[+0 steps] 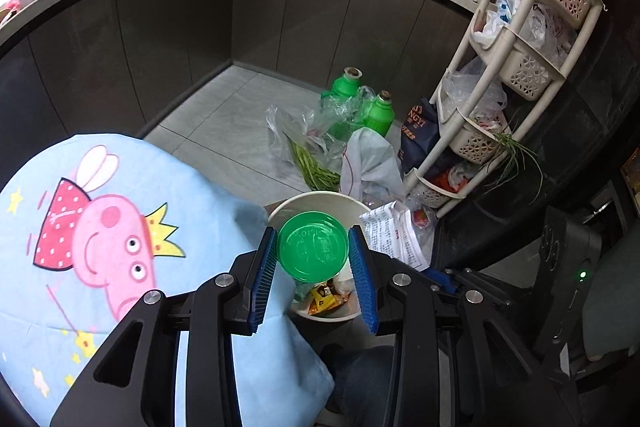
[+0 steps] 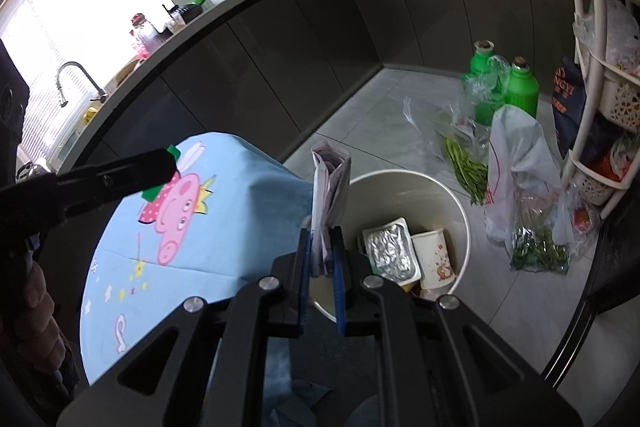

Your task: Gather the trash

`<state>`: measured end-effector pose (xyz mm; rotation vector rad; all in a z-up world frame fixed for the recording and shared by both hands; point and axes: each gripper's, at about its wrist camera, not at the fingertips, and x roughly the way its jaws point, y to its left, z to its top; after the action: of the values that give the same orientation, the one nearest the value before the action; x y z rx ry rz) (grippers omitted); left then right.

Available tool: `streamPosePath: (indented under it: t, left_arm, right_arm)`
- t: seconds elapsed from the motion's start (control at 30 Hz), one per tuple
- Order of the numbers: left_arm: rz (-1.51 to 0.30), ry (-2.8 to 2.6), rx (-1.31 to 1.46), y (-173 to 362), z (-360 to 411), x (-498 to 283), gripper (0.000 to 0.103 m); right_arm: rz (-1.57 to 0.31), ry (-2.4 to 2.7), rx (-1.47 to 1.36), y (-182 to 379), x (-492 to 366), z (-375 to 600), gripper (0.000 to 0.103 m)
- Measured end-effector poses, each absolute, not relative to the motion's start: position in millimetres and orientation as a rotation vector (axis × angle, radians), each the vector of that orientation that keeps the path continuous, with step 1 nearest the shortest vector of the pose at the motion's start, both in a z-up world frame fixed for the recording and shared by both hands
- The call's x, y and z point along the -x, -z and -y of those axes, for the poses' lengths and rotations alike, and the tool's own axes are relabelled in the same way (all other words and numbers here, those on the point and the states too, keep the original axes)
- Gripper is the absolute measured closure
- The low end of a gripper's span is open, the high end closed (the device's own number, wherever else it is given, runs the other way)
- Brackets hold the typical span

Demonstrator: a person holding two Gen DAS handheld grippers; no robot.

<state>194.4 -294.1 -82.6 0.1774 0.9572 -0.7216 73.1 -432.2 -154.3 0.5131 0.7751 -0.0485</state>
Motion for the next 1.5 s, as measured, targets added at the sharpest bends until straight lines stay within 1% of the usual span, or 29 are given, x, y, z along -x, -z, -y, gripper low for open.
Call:
streamPosePath:
  t: [0.27, 0.33, 0.37, 0.4, 0.43, 0.47, 0.5, 0.53, 0.57, 0.87, 1.17, 1.33, 1.5]
  left_arm:
    - [-0.986, 0.735, -0.204, 109, 321, -215, 0.069]
    - [-0.984, 0.734, -0.203, 114, 324, -219, 0.068]
    - [-0.980, 0.734, -0.204, 116, 325, -221, 0.060]
    - [-0.975, 0.732, -0.205, 118, 326, -220, 0.050]
    - [-0.959, 0.725, -0.198, 118, 325, -221, 0.025]
    - [-0.939, 0.713, -0.189, 118, 323, -221, 0.009]
    - [-0.916, 0.693, -0.178, 116, 320, -220, 0.008]
    - [-0.904, 0.685, -0.165, 115, 318, -220, 0.009]
    - [-0.907, 0.686, -0.150, 115, 315, -221, 0.009]
    - [-0.884, 0.596, -0.130, 97, 291, -216, 0.009]
    - [-0.794, 0.520, -0.115, 50, 253, -184, 0.009]
    - [-0.748, 0.458, -0.071, 21, 214, -158, 0.009]
    - [-0.742, 0.377, -0.039, 3, 170, -131, 0.009]
  right_arm:
    - [-0.853, 0.088, -0.546, 196, -87, 448, 0.091]
    - [-0.862, 0.084, -0.536, 205, -91, 449, 0.088]
    - [-0.866, 0.082, -0.521, 209, -93, 448, 0.080]
    - [-0.870, 0.082, -0.509, 211, -94, 447, 0.061]
    - [-0.870, 0.078, -0.492, 214, -95, 446, 0.049]
    - [-0.865, 0.071, -0.475, 216, -94, 444, 0.030]
    - [-0.859, 0.065, -0.461, 217, -93, 443, 0.019]
    - [-0.851, 0.056, -0.446, 218, -92, 442, 0.015]
    - [-0.844, 0.046, -0.434, 218, -90, 440, 0.003]
    - [-0.821, 0.049, -0.388, 196, -85, 433, 0.004]
    - [-0.743, 0.040, -0.315, 139, -69, 410, 0.003]
    - [-0.697, 0.031, -0.262, 103, -52, 391, 0.003]
    - [-0.673, 0.036, -0.209, 69, -36, 366, 0.003]
